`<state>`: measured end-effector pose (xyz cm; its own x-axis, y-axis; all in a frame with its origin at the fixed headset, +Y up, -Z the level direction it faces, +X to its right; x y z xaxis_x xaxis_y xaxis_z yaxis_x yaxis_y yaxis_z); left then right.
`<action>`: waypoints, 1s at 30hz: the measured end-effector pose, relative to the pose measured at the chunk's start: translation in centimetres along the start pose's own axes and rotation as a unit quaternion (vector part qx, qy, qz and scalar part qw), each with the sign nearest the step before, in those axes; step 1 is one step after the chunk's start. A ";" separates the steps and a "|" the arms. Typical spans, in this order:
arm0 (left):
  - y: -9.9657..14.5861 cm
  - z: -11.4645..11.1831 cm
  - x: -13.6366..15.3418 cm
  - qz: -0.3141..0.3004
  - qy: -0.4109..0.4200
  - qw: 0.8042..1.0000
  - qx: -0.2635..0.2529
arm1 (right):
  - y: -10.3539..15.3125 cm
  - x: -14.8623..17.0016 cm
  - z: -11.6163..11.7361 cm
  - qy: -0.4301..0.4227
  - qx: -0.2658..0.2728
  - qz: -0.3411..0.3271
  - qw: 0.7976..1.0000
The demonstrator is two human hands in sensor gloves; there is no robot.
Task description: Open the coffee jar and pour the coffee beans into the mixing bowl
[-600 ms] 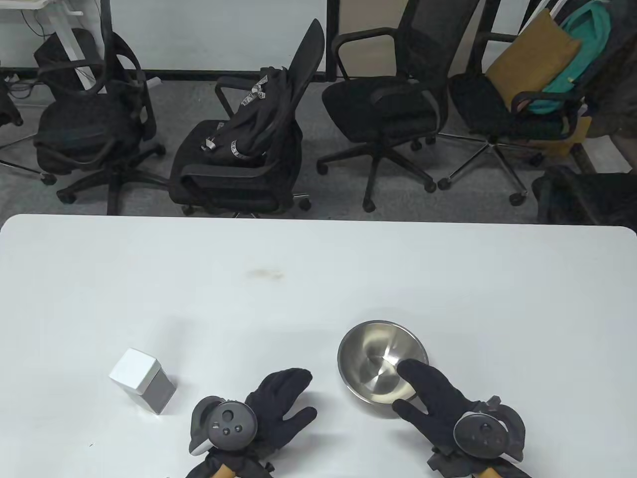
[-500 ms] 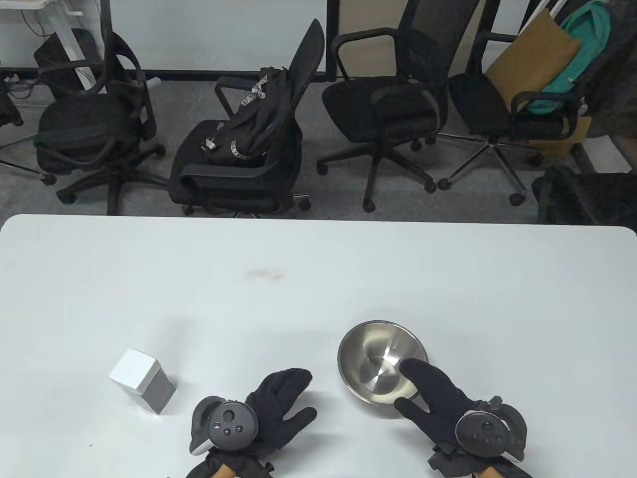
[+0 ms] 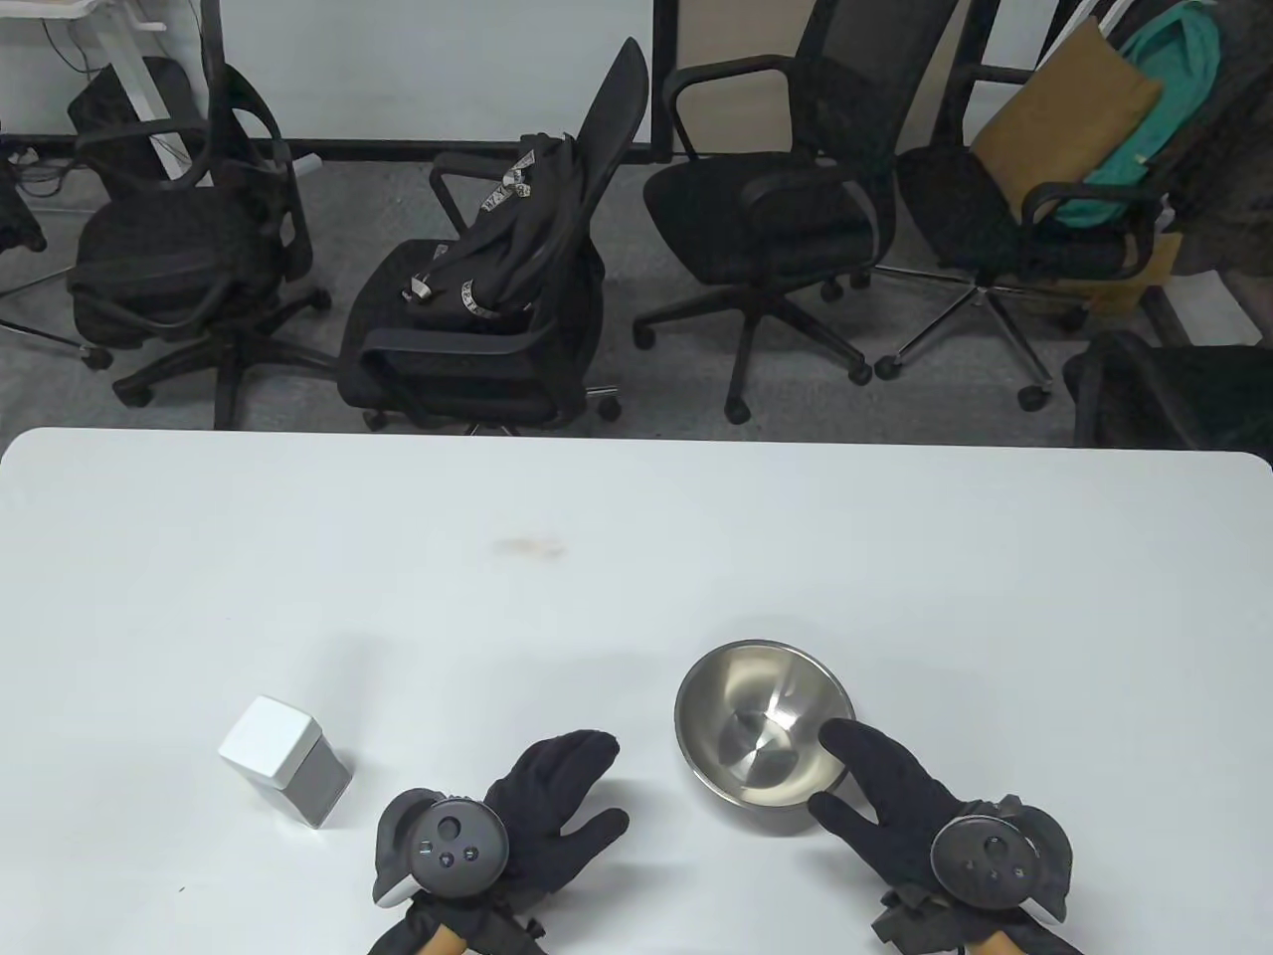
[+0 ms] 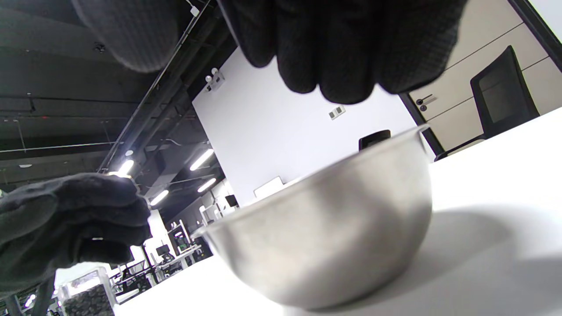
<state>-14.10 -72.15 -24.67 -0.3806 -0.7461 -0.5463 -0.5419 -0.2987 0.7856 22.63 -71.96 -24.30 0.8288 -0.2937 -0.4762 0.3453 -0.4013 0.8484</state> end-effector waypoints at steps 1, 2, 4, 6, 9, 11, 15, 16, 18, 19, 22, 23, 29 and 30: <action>0.0 0.1 0.0 0.001 0.002 1.000 -0.003 | 0.0 0.0 0.0 -0.002 0.001 0.001 1.000; 0.0 0.2 0.0 0.001 0.004 1.000 -0.006 | 0.0 0.0 -0.1 -0.003 0.002 0.001 1.000; 0.0 0.7 -0.1 0.001 0.003 1.000 -0.018 | 0.1 0.0 -0.1 -0.001 0.003 0.000 1.000; 0.1 1.4 -0.4 -0.001 -0.012 0.999 -0.034 | 0.1 0.1 -0.2 0.001 0.005 0.000 1.000; 0.2 2.5 -0.8 -0.002 -0.024 0.998 -0.060 | 0.2 0.1 -0.2 0.003 0.006 -0.002 1.000; 0.3 3.1 -1.0 0.000 -0.022 0.997 -0.075 | 0.2 0.1 -0.1 0.006 0.006 -0.003 1.000; 0.9 5.2 -1.6 -0.005 -0.026 0.992 -0.124 | 0.3 0.0 -0.1 0.011 0.002 -0.004 1.000; 1.1 6.0 -1.8 -0.009 -0.032 0.989 -0.141 | 0.3 0.0 -0.1 0.012 0.002 -0.005 1.000; 1.9 8.0 -2.2 -0.006 -0.049 0.980 -0.195 | 0.3 0.0 -0.1 0.015 0.003 -0.006 1.000; 2.2 8.5 -2.2 -0.004 -0.054 0.976 -0.213 | 0.3 0.0 -0.1 0.015 0.004 -0.007 1.000; 3.5 10.9 -2.3 0.004 -0.083 0.957 -0.277 | 0.2 -0.2 -0.2 0.022 0.005 -0.012 1.000; 4.1 11.8 -2.3 0.011 -0.102 0.947 -0.304 | 0.2 -0.4 -0.2 0.026 0.005 -0.015 1.000; 7.1 15.7 -0.6 0.103 -0.169 0.903 -0.382 | 0.2 -0.6 -0.3 0.033 0.006 -0.020 0.999; 7.6 16.4 0.0 0.142 -0.168 0.899 -0.380 | 0.2 -0.6 -0.2 0.034 0.005 -0.020 0.999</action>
Point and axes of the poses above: the tracker on the back of each hand, its own x axis roughly to the little-finger side, its own y axis roughly from the fingertips to the wrist, z = x × y, the point moved 1 cm from there along -y, roughly from the wrist to the fingertips, and after that the axes turned 12 degrees about y, right-handed, at the moved point
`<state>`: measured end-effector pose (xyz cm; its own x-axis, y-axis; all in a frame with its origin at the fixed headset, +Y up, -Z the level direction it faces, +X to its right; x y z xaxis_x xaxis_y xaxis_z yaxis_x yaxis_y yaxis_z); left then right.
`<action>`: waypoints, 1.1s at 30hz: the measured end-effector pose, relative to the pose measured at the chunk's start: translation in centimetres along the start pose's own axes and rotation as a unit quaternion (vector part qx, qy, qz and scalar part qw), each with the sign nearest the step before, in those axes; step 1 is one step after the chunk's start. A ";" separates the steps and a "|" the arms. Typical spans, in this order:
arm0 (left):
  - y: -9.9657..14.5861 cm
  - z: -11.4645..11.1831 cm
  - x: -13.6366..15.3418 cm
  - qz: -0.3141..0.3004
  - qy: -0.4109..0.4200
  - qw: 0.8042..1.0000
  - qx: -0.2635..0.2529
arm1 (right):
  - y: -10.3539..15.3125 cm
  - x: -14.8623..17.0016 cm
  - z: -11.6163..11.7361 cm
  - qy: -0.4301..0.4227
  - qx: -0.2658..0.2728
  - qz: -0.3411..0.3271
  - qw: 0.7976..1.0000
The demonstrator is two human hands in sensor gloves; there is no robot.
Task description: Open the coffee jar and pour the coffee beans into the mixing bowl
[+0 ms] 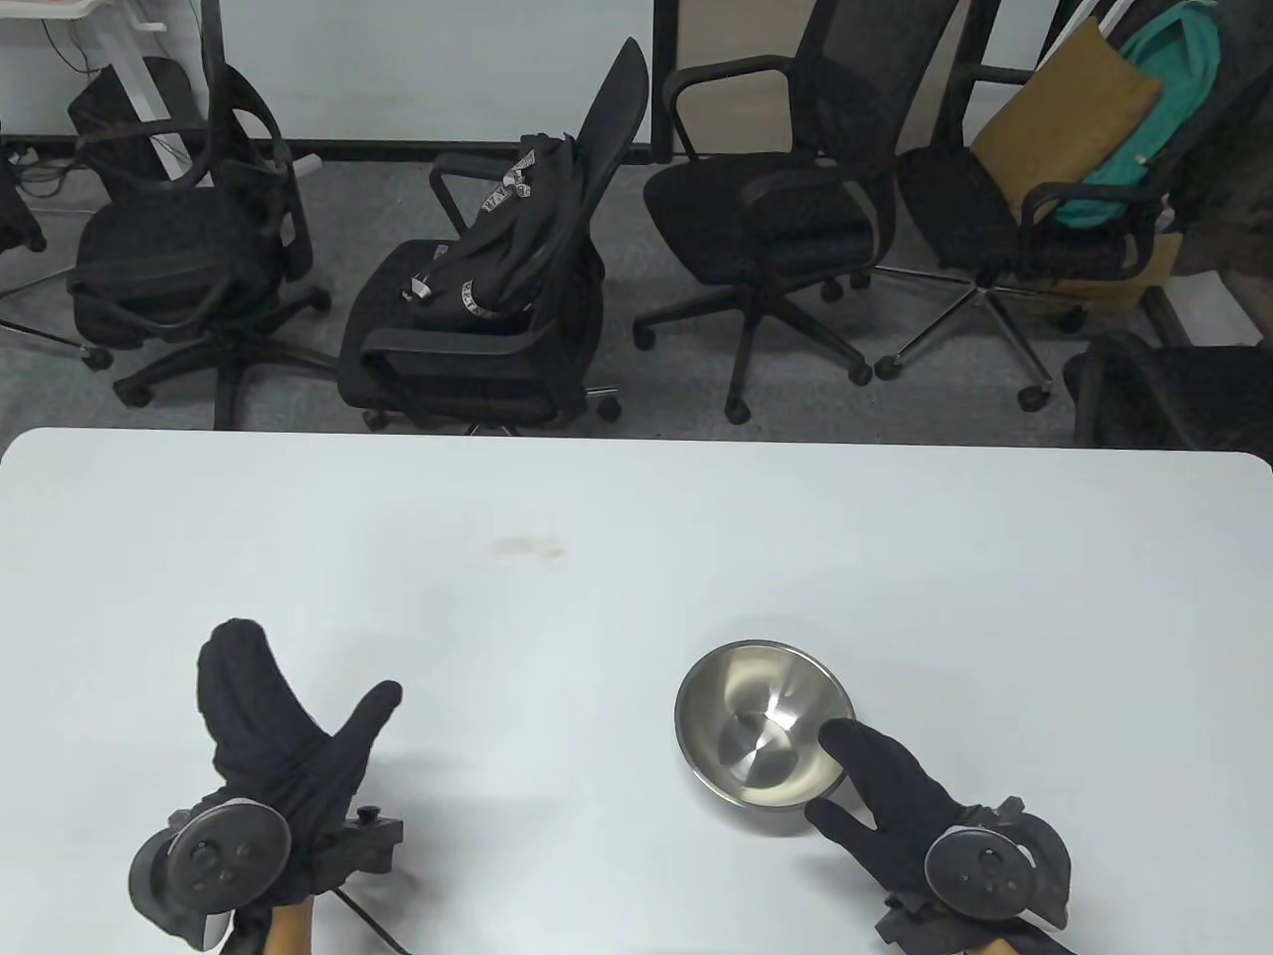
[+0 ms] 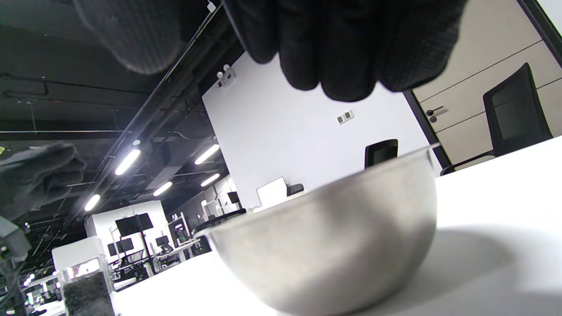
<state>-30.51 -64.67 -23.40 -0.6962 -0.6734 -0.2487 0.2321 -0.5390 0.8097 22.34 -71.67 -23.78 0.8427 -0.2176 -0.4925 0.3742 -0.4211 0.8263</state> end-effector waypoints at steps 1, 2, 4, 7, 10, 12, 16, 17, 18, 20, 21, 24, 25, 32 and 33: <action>-0.1 0.3 0.6 0.024 -0.009 1.000 0.012 | 0.0 0.0 0.0 0.000 -0.001 0.000 1.000; -0.2 0.8 1.4 0.060 -0.019 0.998 0.026 | 0.0 0.0 0.0 0.001 -0.001 0.000 1.000; -0.2 1.5 3.1 0.095 -0.020 0.994 0.040 | 0.0 0.0 0.0 0.000 -0.002 0.001 1.000; -0.1 2.2 5.6 0.139 0.004 0.988 0.067 | 0.1 -0.1 0.1 -0.004 -0.010 0.001 1.000; 0.0 2.2 7.3 0.159 0.035 0.980 0.110 | 0.1 -0.2 0.3 -0.001 -0.016 -0.002 1.000; -0.1 1.7 8.0 0.170 0.039 0.974 0.142 | 0.1 -0.2 0.3 0.000 -0.019 -0.004 1.000; -0.1 0.6 8.8 0.205 -0.017 0.957 0.206 | 0.1 -0.3 0.4 0.002 -0.024 -0.005 1.000; -0.1 0.4 9.0 0.205 -0.021 0.956 0.211 | 0.2 -0.3 0.5 0.002 -0.026 -0.004 1.000; -0.1 0.1 9.3 0.217 -0.023 0.949 0.227 | 0.2 -0.3 0.5 0.003 -0.028 -0.004 1.000; -0.1 -0.2 9.7 0.227 -0.029 0.944 0.239 | 0.2 -0.2 0.6 0.004 -0.030 -0.003 1.000; -0.1 -0.3 9.9 0.231 -0.029 0.943 0.239 | 0.2 -0.2 0.6 0.005 -0.031 -0.003 1.000; -0.1 -0.4 10.2 0.231 -0.020 0.944 0.236 | 0.2 -0.3 0.7 0.005 -0.033 -0.003 0.999; -0.1 -0.4 10.2 0.231 -0.019 0.944 0.235 | 0.2 -0.3 0.7 0.005 -0.034 -0.004 0.999; -0.1 -0.2 10.4 0.224 -0.015 0.951 0.211 | 0.1 -0.5 0.9 0.007 -0.040 -0.009 0.999; -0.1 -0.2 10.3 0.221 -0.016 0.952 0.209 | 0.1 -0.5 0.9 0.006 -0.040 -0.010 0.999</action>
Point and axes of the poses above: the tracker on the back of each hand, its own x axis roughly to the little-finger side, its own y axis roughly from the fingertips to the wrist, z = x × y, the point moved 1 cm from there along -y, roughly from the wrist to the fingertips, and after that the axes turned 12 degrees about y, right-handed, at the moved point
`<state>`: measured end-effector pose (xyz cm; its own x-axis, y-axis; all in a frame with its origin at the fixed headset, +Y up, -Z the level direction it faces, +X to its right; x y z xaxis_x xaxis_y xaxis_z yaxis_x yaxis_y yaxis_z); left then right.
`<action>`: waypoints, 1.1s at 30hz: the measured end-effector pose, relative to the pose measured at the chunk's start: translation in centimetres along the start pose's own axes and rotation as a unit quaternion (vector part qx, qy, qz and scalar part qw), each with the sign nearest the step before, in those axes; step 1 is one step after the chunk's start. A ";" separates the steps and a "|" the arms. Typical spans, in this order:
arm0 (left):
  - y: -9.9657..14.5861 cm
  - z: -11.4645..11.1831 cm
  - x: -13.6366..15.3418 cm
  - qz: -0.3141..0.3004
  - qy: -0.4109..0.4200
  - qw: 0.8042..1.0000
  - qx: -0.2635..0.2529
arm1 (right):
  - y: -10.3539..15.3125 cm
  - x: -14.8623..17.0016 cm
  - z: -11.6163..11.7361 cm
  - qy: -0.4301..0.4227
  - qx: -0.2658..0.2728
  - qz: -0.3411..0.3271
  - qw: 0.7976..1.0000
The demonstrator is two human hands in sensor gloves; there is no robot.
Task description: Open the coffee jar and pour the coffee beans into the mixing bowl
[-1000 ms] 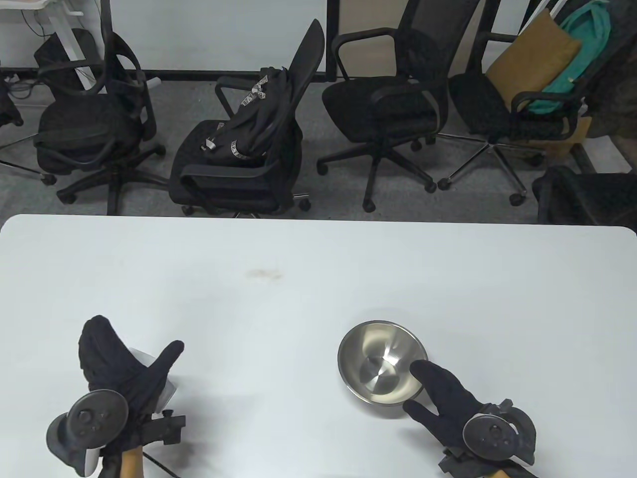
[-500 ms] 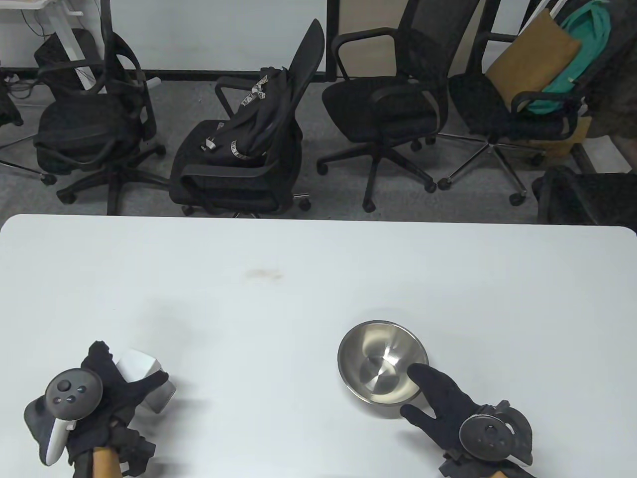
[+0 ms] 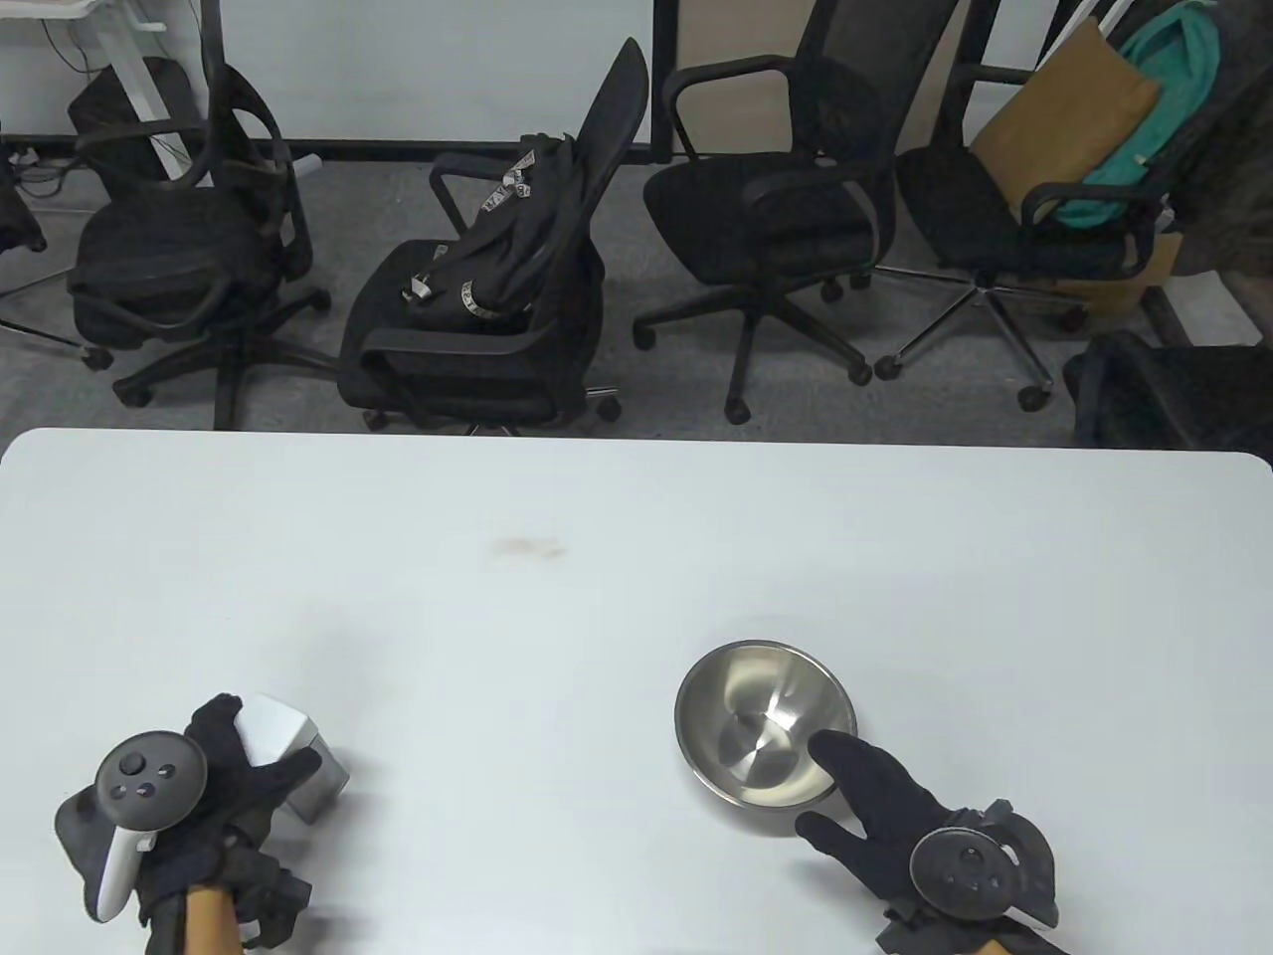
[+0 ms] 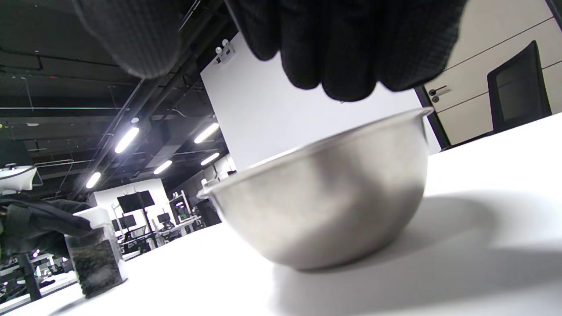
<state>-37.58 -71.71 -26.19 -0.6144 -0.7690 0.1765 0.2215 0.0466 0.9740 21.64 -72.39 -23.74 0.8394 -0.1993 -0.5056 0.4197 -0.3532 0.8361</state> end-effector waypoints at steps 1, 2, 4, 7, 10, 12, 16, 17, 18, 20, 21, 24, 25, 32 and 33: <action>0.0 0.0 0.0 -0.002 0.001 1.000 -0.002 | 0.0 0.0 0.0 0.000 0.000 0.000 1.000; -0.1 0.0 -0.1 -0.008 0.006 1.000 -0.005 | 0.0 0.0 0.0 0.000 0.001 0.000 1.000; 0.0 0.0 -0.6 -0.023 0.014 1.000 -0.007 | 0.0 0.0 0.0 0.001 0.003 0.000 1.000; 0.1 -0.2 -1.7 -0.050 0.017 0.999 -0.011 | -0.1 0.0 0.0 0.001 0.005 0.000 1.000; 0.1 -0.7 -3.0 -0.080 0.016 0.997 -0.010 | -0.1 0.1 -0.1 0.004 0.007 0.000 1.000; 0.3 -1.2 -3.8 -0.105 0.021 0.994 -0.014 | -0.1 0.1 -0.1 0.004 0.009 0.000 1.000; 0.7 -2.2 -5.8 -0.164 0.032 0.986 -0.023 | 0.0 0.1 -0.3 0.005 0.014 0.000 1.000; 0.8 -2.4 -6.2 -0.174 0.034 0.984 -0.023 | 0.0 0.1 -0.3 0.005 0.015 0.000 1.000; 1.0 -2.8 -6.8 -0.193 0.035 0.980 -0.024 | 0.0 0.1 -0.3 0.005 0.016 0.000 1.000; 1.4 -3.5 -8.0 -0.221 0.031 0.975 -0.018 | 0.0 0.2 -0.4 0.004 0.018 -0.001 1.000; 1.5 -3.8 -8.6 -0.231 0.029 0.972 -0.013 | 0.0 0.2 -0.4 0.004 0.019 -0.002 1.000; 2.3 -5.4 -11.3 -0.275 0.015 0.961 0.023 | -0.1 -0.1 -0.7 0.002 0.025 -0.006 1.000; 2.6 -6.1 -12.3 -0.292 0.011 0.956 0.036 | -0.2 -0.2 -0.8 0.000 0.028 -0.008 1.000; 4.8 -11.7 -18.5 -0.377 0.026 0.915 0.140 | -1.6 -2.0 -1.8 -0.021 -0.017 -0.042 0.999; 5.1 -12.6 -19.2 -0.384 0.039 0.910 0.154 | -1.9 -2.3 -1.9 -0.025 -0.029 -0.046 0.998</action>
Point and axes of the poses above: the tracker on the back of each hand, its own x axis roughly to the little-finger side, its own y axis roughly from the fingertips to the wrist, z = x × y, the point moved 1 cm from there along -y, roughly from the wrist to the fingertips, and after that the axes turned 12 degrees about y, right-handed, at the moved point
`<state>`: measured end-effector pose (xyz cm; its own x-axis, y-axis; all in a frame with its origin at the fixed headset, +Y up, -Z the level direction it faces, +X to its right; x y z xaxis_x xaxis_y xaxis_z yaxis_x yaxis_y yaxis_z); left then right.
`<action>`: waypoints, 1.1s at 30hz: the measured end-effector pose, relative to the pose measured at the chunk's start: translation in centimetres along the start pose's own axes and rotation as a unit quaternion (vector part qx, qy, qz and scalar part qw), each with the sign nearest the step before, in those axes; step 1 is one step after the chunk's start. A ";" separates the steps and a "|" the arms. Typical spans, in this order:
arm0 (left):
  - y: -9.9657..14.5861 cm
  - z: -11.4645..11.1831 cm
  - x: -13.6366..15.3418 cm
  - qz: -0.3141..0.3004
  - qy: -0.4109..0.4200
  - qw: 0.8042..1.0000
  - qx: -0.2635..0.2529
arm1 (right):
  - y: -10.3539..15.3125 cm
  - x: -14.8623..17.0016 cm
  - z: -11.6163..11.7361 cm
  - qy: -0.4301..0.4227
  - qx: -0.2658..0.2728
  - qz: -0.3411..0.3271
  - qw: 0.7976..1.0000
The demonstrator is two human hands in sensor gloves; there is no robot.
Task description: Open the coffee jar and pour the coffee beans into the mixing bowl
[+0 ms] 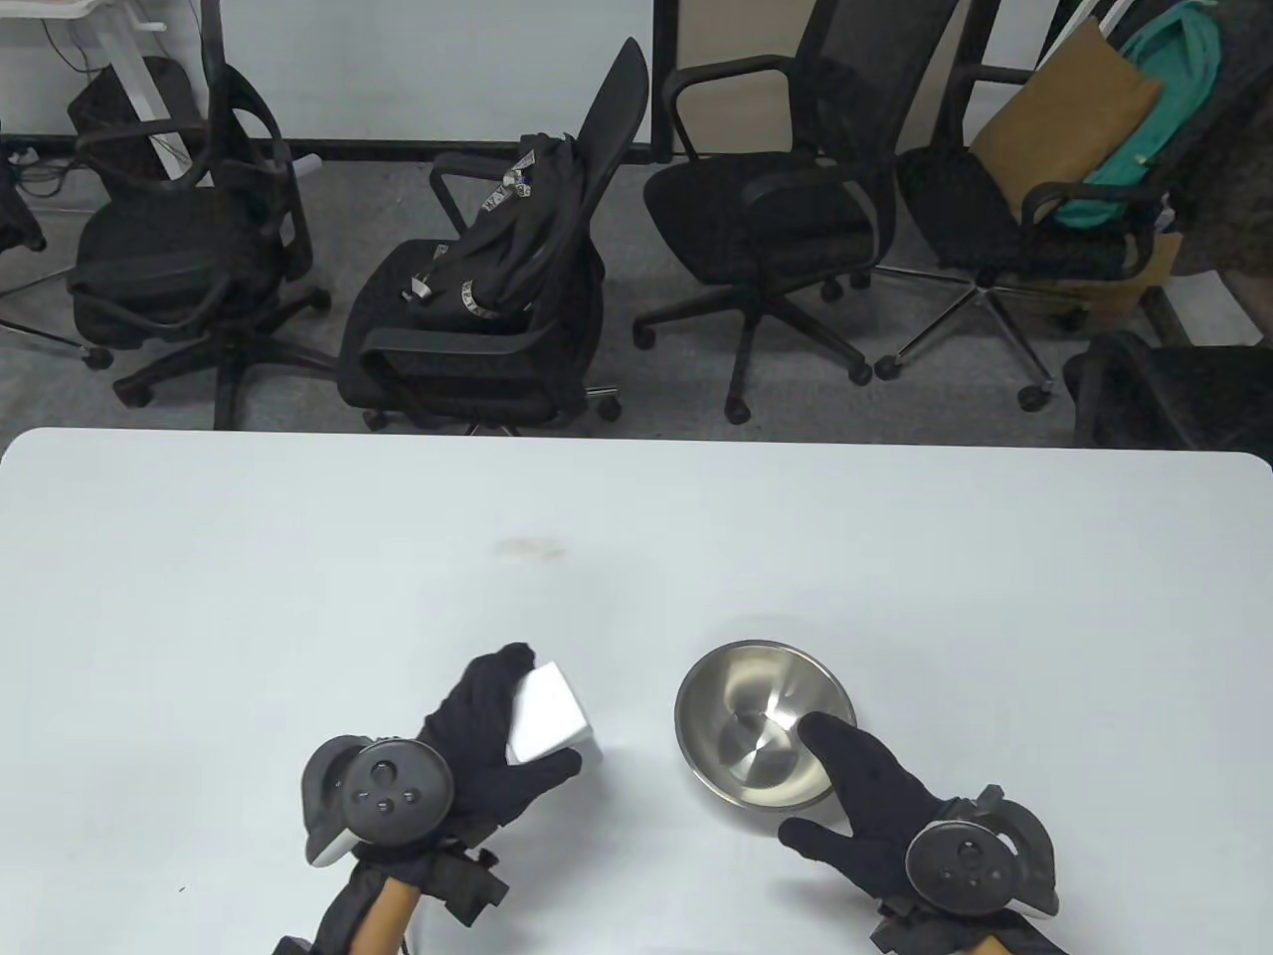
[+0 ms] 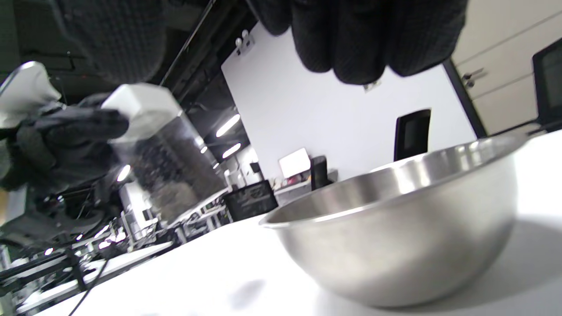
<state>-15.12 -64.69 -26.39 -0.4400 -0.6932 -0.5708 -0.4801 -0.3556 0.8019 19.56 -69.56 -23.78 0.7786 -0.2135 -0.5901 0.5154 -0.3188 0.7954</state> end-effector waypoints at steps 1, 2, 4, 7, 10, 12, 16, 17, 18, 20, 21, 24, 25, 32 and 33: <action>-0.5 -0.8 -0.5 -0.009 0.019 1.000 0.006 | -0.3 -0.3 -0.1 -0.002 -0.010 -0.002 1.000; -1.0 -1.7 -0.9 -0.020 0.044 0.999 0.015 | -0.6 -0.6 -0.1 -0.004 -0.023 -0.007 1.000; -1.8 -3.3 -1.6 -0.032 0.095 0.994 0.033 | -1.1 -1.0 -0.2 -0.009 -0.031 -0.012 0.999; -2.9 -5.7 -2.6 -0.058 0.147 0.986 0.061 | -1.8 -1.5 -0.2 -0.021 -0.020 -0.020 0.999; -3.5 -7.5 -3.6 -0.079 0.150 0.983 0.072 | -1.9 -1.8 -0.3 -0.029 -0.011 -0.027 0.999; -3.7 -8.6 -3.9 -0.090 0.150 0.981 0.080 | -1.8 -2.0 -0.2 -0.035 -0.012 -0.028 0.999; -3.3 -10.2 -4.1 -0.104 0.167 0.977 0.083 | -1.5 -2.0 0.2 -0.038 -0.005 -0.029 0.999; -3.2 -10.3 -4.0 -0.104 0.171 0.976 0.081 | -1.5 -2.0 0.2 -0.042 -0.002 -0.027 0.999; -3.2 -10.5 -3.8 -0.107 0.178 0.975 0.083 | -1.4 -1.9 0.3 -0.050 -0.001 -0.024 0.998; -3.2 -10.8 -3.5 -0.102 0.190 0.971 0.103 | -1.2 -1.8 0.5 -0.058 0.008 -0.020 0.998; -3.3 -10.9 -3.5 -0.100 0.191 0.970 0.111 | -1.1 -1.8 0.5 -0.060 0.010 -0.019 0.998; -3.1 -10.7 -3.8 -0.099 0.168 0.976 0.092 | -1.0 -1.9 0.3 -0.056 0.005 -0.018 0.998; -3.1 -10.5 -4.1 -0.099 0.149 0.980 0.092 | -1.0 -1.9 0.2 -0.043 0.008 -0.018 0.999; -3.3 -9.6 -5.4 -0.112 0.029 0.987 0.111 | -1.0 -2.2 0.2 -0.015 -0.018 -0.032 0.999; -3.4 -9.6 -5.6 -0.116 0.007 0.986 0.117 | -1.0 -2.4 0.2 -0.004 -0.021 -0.035 0.999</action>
<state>-3.76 -65.59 -24.21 -0.2878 -0.6203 -0.7296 -0.7288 -0.3524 0.5871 17.12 -68.92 -23.23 0.7371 -0.1984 -0.6460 0.5836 -0.2949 0.7566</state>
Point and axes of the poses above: the tracker on the back of each hand, its own x axis roughly to the little-finger side, its own y axis roughly from the fingertips to the wrist, z = x × y, the point moved 1 cm from there along -y, roughly from the wrist to the fingertips, and after that the axes turned 12 degrees about y, right-handed, at the moved point
